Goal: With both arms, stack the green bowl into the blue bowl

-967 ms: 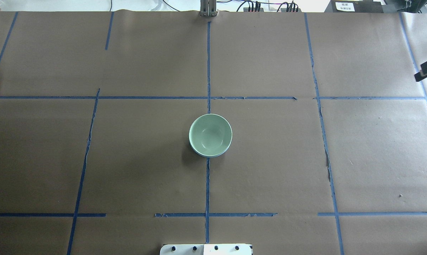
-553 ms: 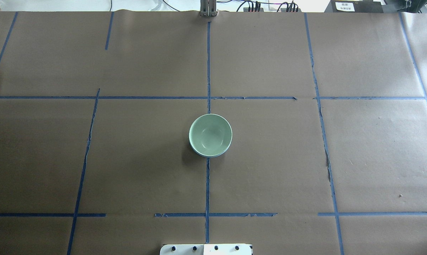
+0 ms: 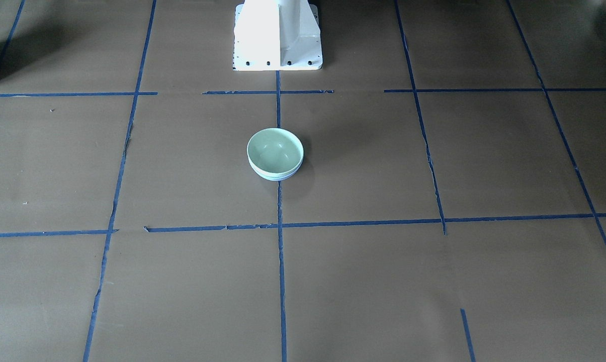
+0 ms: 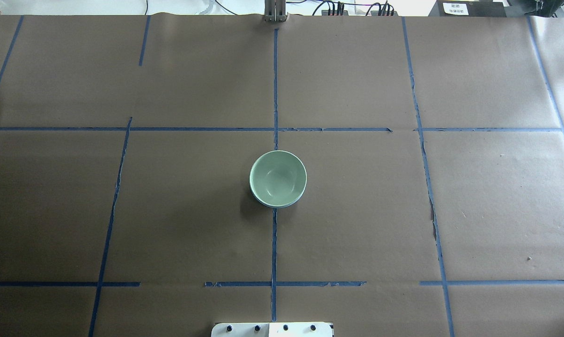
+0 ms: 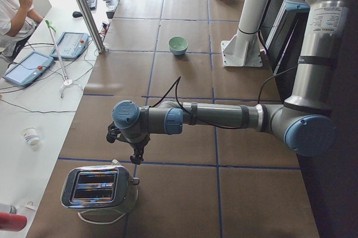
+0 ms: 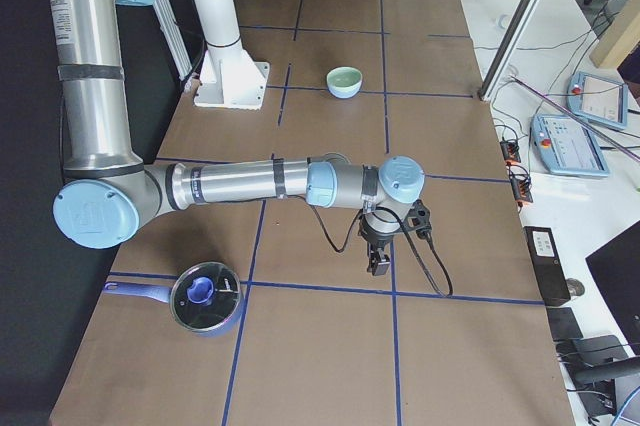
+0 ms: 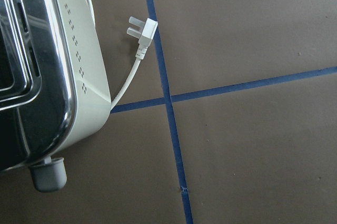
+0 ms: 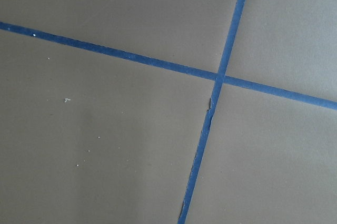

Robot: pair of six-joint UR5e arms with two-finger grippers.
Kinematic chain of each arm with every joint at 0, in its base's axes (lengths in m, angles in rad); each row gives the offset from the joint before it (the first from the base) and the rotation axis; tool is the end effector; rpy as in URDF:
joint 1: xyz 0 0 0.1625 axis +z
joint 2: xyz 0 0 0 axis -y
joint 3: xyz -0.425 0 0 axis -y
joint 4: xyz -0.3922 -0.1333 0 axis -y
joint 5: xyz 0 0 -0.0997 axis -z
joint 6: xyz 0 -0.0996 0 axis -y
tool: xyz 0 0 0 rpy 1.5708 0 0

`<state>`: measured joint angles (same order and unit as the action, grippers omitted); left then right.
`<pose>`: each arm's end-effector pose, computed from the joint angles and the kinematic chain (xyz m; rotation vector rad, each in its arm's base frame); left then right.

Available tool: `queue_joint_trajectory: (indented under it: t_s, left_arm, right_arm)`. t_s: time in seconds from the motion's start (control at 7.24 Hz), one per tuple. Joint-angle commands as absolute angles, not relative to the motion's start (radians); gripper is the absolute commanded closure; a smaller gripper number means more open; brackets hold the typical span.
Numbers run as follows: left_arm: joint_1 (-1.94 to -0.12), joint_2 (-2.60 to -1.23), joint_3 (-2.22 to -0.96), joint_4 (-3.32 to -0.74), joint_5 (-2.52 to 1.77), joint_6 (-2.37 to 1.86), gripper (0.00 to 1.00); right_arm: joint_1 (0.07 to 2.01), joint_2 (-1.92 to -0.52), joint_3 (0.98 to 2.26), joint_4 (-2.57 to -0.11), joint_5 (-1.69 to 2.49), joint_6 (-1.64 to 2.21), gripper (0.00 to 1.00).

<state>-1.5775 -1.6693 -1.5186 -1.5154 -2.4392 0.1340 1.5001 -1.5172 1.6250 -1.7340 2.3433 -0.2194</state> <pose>-0.0608 -0.5323 0.6325 0.0526 0.8674 0.1152 0.0277 -0.5115 0.6214 0.0049 -0.7763 -0.2540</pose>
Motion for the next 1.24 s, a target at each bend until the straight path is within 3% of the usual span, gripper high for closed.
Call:
queue_joint_trajectory:
  t_s: [0.0,0.28,1.11]
  left_arm:
    - [-1.578,-1.661,-1.583,-1.426,-2.439,0.106,0.03]
    - [-1.575,-1.554,-1.708,-1.378,-2.436,0.104,0.01]
    - [-1.542,-1.543,-1.720,-1.396,-2.292,0.121,0.01]
  right_arm:
    - [1.500,-1.529,1.611,-1.724,2.345,-0.213,0.00]
    - [1.499,-1.534,1.611,-1.724,2.345,-0.206,0.00]
    - [1.497,-1.549,1.614,-1.698,2.336,-0.212,0.00]
